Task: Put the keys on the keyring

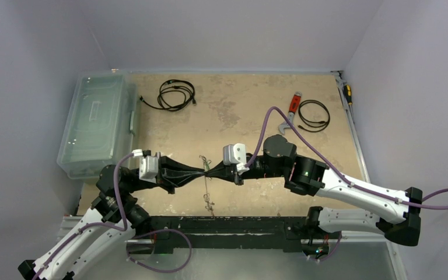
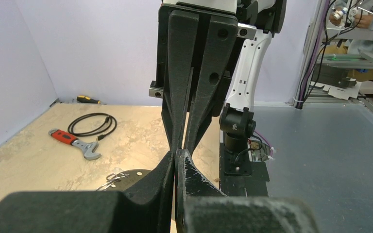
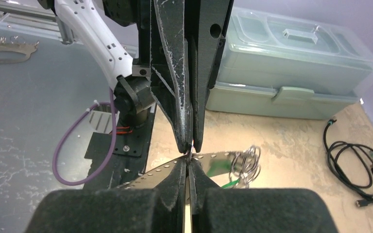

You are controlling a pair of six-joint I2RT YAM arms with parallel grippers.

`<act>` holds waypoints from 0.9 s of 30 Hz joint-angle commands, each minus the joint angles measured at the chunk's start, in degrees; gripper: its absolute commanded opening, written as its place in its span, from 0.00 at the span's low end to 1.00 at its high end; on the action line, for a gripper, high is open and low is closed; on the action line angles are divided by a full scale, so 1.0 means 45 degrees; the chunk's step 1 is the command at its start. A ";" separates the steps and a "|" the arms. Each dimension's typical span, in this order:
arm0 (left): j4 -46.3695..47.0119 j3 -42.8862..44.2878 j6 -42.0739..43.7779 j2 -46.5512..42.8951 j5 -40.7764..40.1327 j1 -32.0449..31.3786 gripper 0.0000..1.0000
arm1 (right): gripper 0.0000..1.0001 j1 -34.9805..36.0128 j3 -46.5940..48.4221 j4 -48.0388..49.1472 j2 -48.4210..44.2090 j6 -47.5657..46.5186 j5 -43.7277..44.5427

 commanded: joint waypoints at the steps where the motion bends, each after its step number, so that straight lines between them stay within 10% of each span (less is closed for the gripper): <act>1: 0.0419 0.0167 0.0075 -0.0106 -0.0452 0.0048 0.00 | 0.00 0.0051 0.0273 0.0396 0.0067 -0.0056 -0.0018; 6: -0.0081 0.0322 0.0508 0.0005 -0.0486 0.0039 0.00 | 0.00 0.0061 0.1344 -0.1634 0.0263 -0.0857 0.0374; 12: -0.1123 0.0696 0.1083 -0.0157 -0.1124 0.0039 0.53 | 0.00 0.0061 0.2865 -0.4239 0.0573 -0.1402 0.0914; 27: -0.1023 0.0750 0.1440 0.0692 -0.1048 -0.0141 0.44 | 0.00 0.0061 0.6670 -0.9504 0.2842 -0.1685 0.2539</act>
